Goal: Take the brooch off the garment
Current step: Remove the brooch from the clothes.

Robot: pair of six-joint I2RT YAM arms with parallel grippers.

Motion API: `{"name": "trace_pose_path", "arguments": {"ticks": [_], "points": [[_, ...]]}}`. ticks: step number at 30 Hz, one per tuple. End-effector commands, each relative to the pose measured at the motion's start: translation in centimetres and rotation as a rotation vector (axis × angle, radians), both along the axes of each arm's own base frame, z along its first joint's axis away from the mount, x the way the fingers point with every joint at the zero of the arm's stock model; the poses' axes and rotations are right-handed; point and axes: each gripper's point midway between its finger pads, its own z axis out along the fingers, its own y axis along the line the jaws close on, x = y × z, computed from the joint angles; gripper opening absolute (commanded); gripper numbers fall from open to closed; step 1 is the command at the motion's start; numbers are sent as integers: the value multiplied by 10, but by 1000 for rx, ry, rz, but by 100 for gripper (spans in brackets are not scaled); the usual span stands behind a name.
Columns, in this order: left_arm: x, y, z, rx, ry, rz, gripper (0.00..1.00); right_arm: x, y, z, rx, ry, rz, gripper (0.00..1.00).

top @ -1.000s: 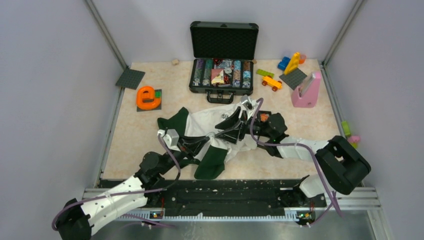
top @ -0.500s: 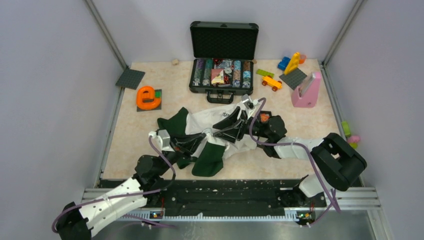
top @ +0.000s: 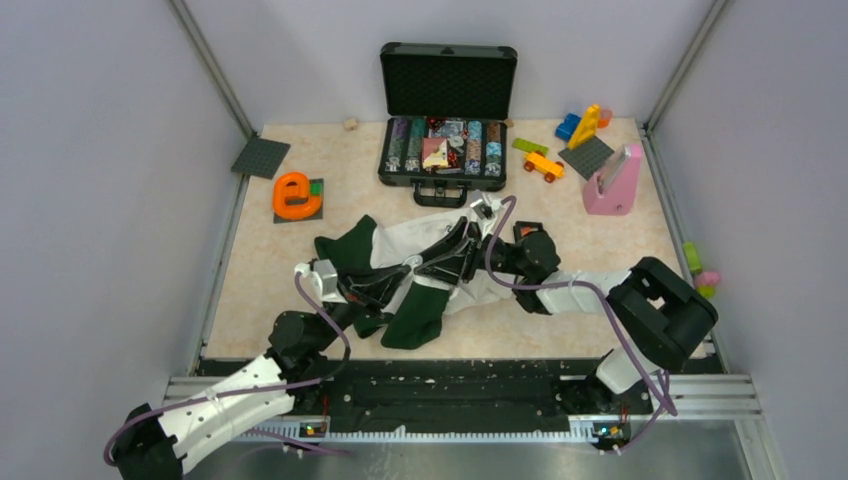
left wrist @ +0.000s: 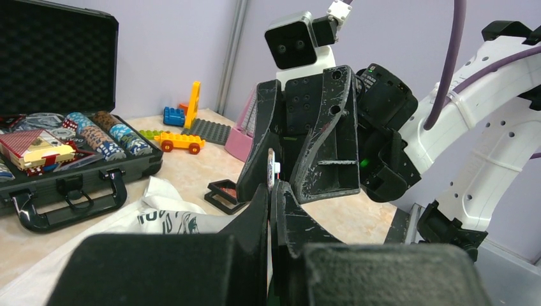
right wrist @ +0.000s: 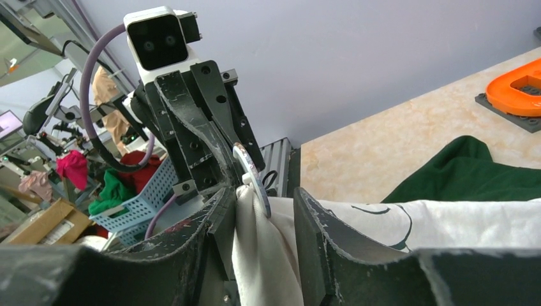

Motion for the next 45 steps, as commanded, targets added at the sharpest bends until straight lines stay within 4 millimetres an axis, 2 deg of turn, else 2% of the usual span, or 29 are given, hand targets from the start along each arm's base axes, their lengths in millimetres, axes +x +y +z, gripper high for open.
{"name": "trace_pose_path", "arguments": {"ticks": [1,13,22,29,34,38,45], "points": [[-7,6,22,-77,-58,-7,0,-3,5,26,79,-74,15,38],[-8,6,21,-73,-63,-11,0,-4,5,26,82,-71,27,21],[-8,3,20,-60,-68,-23,0,-8,11,22,69,-71,56,16],[-10,-4,17,-32,-69,-51,0,-10,17,18,49,-77,68,15],[-10,-8,11,1,-62,-63,0,-10,18,19,42,-84,64,14],[-11,-11,4,28,-56,-76,0,-9,18,19,29,-90,57,7],[-13,-17,-8,74,-53,-104,0,-8,17,21,22,-95,43,5]]}}
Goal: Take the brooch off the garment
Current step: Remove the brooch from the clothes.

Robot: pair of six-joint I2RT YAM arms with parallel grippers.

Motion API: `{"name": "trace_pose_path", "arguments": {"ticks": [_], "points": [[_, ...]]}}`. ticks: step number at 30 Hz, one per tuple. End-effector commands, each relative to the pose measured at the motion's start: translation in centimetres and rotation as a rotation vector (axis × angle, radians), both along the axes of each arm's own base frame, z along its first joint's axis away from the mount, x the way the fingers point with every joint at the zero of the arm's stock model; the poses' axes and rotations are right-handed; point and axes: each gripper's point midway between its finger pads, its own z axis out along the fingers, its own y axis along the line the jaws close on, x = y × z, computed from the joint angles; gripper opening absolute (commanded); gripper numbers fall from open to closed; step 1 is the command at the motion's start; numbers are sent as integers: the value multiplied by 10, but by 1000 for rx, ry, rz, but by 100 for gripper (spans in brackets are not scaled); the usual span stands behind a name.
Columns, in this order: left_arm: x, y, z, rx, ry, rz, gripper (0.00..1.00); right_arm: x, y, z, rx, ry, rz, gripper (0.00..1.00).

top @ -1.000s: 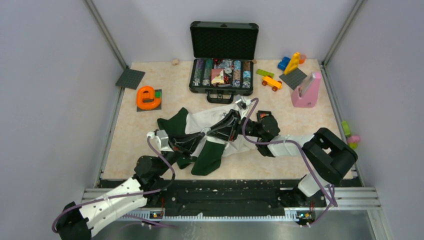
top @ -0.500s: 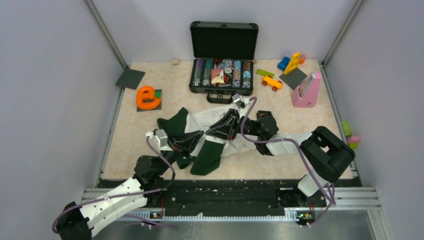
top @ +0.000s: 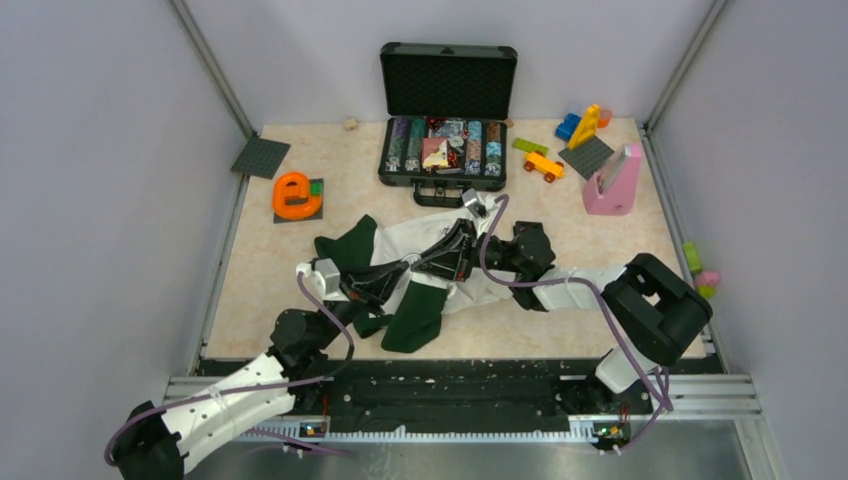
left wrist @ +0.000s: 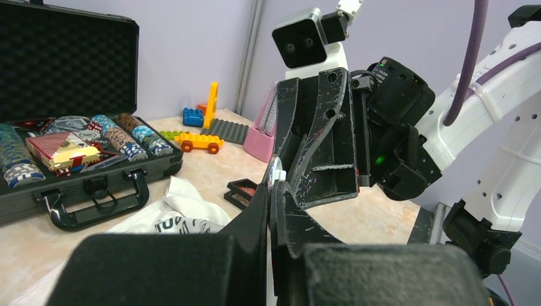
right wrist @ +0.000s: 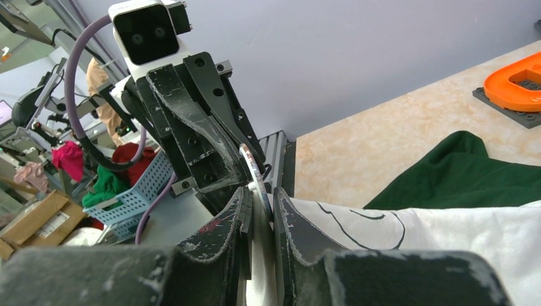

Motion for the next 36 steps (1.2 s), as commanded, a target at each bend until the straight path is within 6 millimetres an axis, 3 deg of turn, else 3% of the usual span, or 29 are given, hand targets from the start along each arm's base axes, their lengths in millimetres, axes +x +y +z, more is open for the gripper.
{"name": "trace_pose_path", "arguments": {"ticks": [1,19,25,31,36], "points": [[-23,-19,-3,46,-31,-149,0,-12,10,26,42,-81,31,5],[-18,-24,-46,183,53,-146,0,-14,4,31,27,-126,0,7],[-10,-28,-56,238,81,-129,0,-15,3,31,21,-136,3,30],[13,2,-43,96,128,67,0,-18,-4,26,-4,-158,-17,51],[11,10,-33,45,112,86,0,-12,-18,20,-17,-136,-81,63]]}}
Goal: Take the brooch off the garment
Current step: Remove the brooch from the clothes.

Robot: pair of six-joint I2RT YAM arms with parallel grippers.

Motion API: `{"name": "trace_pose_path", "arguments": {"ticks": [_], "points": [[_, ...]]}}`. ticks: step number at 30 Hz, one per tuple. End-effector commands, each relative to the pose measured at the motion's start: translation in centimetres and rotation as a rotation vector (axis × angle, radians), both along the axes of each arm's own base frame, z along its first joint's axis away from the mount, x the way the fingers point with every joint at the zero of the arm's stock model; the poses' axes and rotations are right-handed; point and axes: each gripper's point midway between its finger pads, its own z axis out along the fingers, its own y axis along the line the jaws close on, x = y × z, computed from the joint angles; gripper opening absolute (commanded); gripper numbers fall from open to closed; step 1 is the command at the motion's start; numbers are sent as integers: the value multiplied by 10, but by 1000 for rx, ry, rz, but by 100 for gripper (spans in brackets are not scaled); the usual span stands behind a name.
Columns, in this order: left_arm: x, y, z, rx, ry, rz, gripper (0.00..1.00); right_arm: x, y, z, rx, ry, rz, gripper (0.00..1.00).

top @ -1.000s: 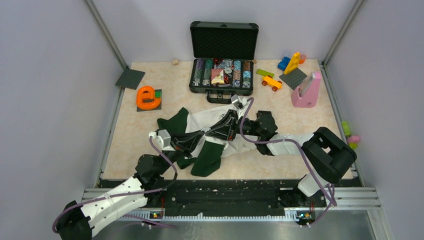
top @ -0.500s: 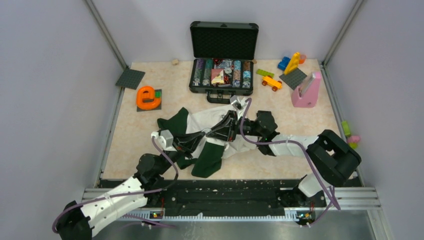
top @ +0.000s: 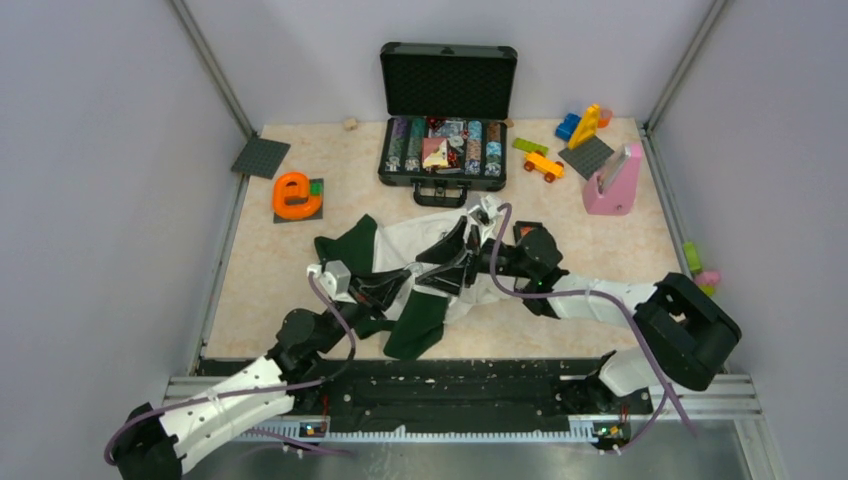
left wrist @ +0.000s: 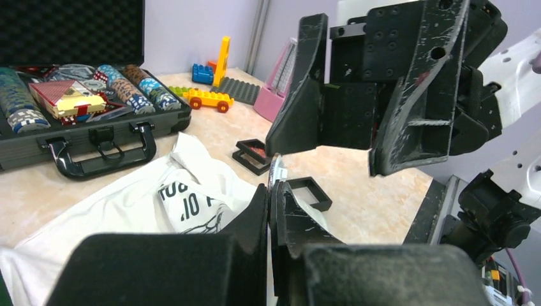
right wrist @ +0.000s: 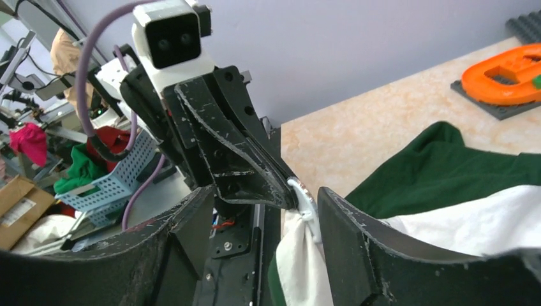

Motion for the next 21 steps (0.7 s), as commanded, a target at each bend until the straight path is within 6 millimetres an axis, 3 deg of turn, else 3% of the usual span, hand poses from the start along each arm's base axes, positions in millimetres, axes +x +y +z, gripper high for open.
{"name": "trace_pose_path", "arguments": {"ticks": [1,4,7,9,13,15,18,21], "points": [[3,11,6,-61,7,47,0,0,-15,22,67,-64,-59,63],[0,13,11,-98,-8,43,0,9,-20,18,68,-2,-106,58],[0,15,11,-108,-15,48,0,10,-16,17,46,33,-105,45],[-2,16,13,-126,-25,45,0,9,-13,16,32,44,-108,45],[-7,22,31,-214,-61,36,0,13,-13,9,32,76,-145,66],[-8,24,38,-245,-67,32,0,13,-14,8,49,80,-152,70],[-11,24,43,-276,-67,18,0,12,-11,11,70,99,-126,52],[-14,21,45,-293,-60,-13,0,7,-6,18,101,91,-74,49]]}}
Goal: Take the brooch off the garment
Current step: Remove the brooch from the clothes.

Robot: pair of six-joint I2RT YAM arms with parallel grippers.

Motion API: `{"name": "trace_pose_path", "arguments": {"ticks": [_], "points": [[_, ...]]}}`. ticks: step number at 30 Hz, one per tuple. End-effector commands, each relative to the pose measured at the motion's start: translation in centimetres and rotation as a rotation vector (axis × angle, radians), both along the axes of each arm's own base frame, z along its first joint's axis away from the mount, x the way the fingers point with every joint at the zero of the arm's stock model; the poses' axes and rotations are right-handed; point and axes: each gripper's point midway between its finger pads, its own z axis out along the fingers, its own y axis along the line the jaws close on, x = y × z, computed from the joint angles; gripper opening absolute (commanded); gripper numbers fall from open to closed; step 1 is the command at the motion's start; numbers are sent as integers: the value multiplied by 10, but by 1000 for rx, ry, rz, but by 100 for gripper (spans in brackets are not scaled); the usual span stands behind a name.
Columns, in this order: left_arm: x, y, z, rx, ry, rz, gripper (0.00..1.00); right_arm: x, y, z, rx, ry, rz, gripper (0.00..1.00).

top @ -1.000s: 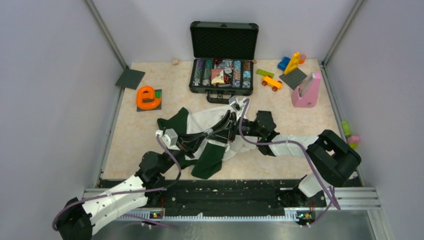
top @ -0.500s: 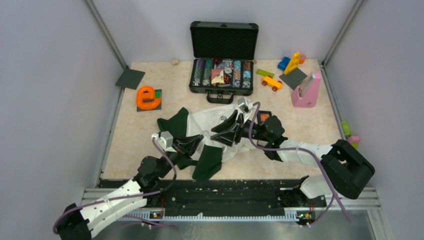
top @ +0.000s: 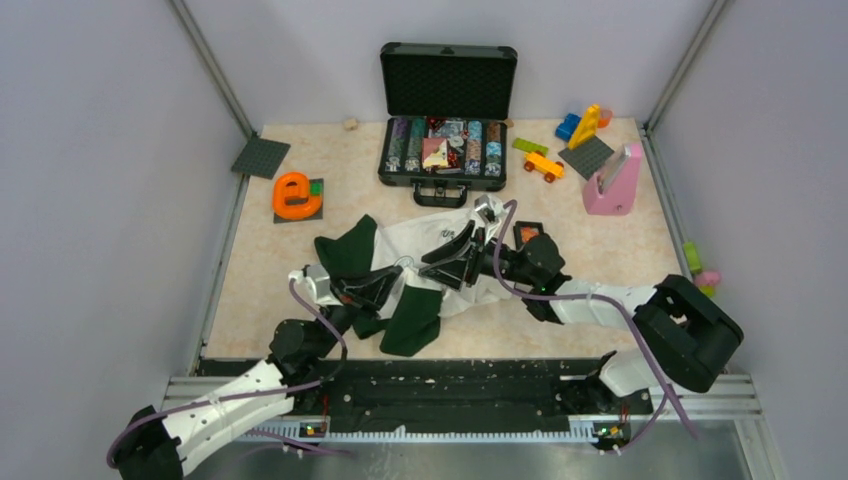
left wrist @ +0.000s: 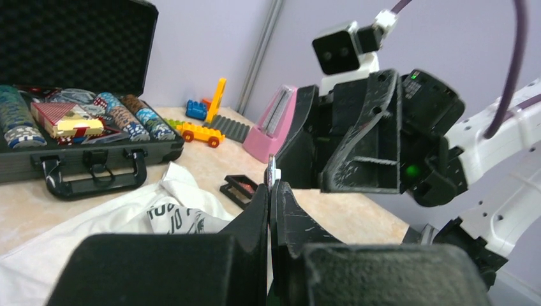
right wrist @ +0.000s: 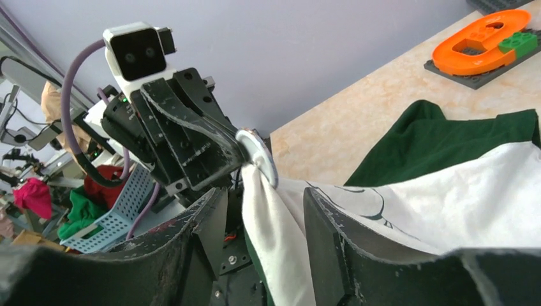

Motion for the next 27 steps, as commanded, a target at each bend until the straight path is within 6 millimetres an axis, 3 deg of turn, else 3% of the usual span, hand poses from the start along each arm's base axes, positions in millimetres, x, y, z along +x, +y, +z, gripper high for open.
{"name": "trace_pose_path", "arguments": {"ticks": [1,5,14,19,24,27], "points": [[-12,3,28,-119,-56,-52,0,-7,6,25,99,-43,56,48],[-20,-6,36,-114,-77,-113,0,-10,10,33,117,-81,95,44],[-20,-8,41,-111,-88,-119,0,-18,12,40,133,-110,153,20],[-20,-4,45,-123,-101,-107,0,-18,8,34,127,-106,140,35],[-21,-4,51,-123,-110,-105,0,-21,1,37,146,-122,144,40],[-21,-4,55,-122,-118,-106,0,-20,2,34,129,-125,143,38]]}}
